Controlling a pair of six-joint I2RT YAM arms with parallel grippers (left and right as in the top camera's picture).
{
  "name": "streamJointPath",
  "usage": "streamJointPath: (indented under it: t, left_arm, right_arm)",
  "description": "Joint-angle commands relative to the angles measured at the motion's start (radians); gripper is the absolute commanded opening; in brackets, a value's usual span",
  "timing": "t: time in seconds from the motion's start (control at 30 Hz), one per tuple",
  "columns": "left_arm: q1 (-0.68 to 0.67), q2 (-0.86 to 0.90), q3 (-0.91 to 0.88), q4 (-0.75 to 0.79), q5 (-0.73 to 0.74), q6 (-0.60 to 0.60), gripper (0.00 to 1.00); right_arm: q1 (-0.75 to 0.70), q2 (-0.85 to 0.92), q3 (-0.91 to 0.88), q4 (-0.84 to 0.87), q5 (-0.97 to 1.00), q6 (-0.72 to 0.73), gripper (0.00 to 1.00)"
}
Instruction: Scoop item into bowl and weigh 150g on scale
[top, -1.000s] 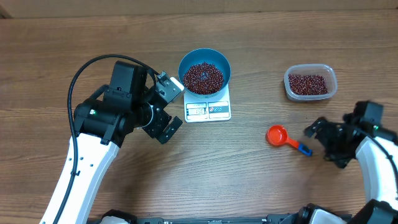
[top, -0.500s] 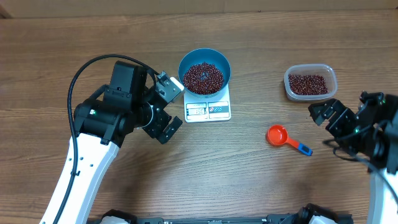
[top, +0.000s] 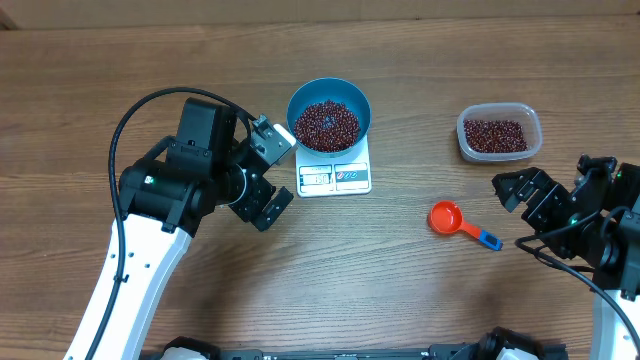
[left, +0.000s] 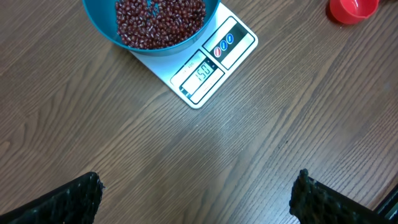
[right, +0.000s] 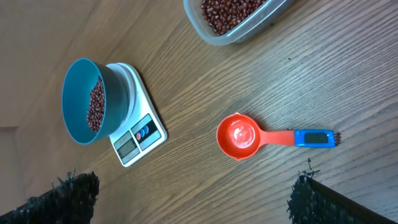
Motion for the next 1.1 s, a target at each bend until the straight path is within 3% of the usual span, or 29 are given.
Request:
streamJointPath:
  t: [0.0, 0.33, 0.5, 1.07]
  left_arm:
    - [0.005, 0.004, -0.002, 0.000, 0.006, 0.012, 1.00]
    - [0.005, 0.004, -0.002, 0.000, 0.005, 0.012, 1.00]
    - [0.004, 0.004, -0.002, 0.000, 0.005, 0.012, 1.00]
    - [0.004, 0.004, -0.002, 0.000, 0.005, 0.012, 1.00]
  right_arm:
    - [0.034, -0.007, 0.020, 0.001, -0.006, -0.042, 1.00]
    - [0.291, -0.033, 0.019, 0.138, 0.071, -0.117, 1.00]
    - [0.392, -0.120, 0.019, 0.125, 0.166, -0.117, 1.00]
    - [0.412, -0.592, -0.188, 0.116, 0.281, -0.082, 1.00]
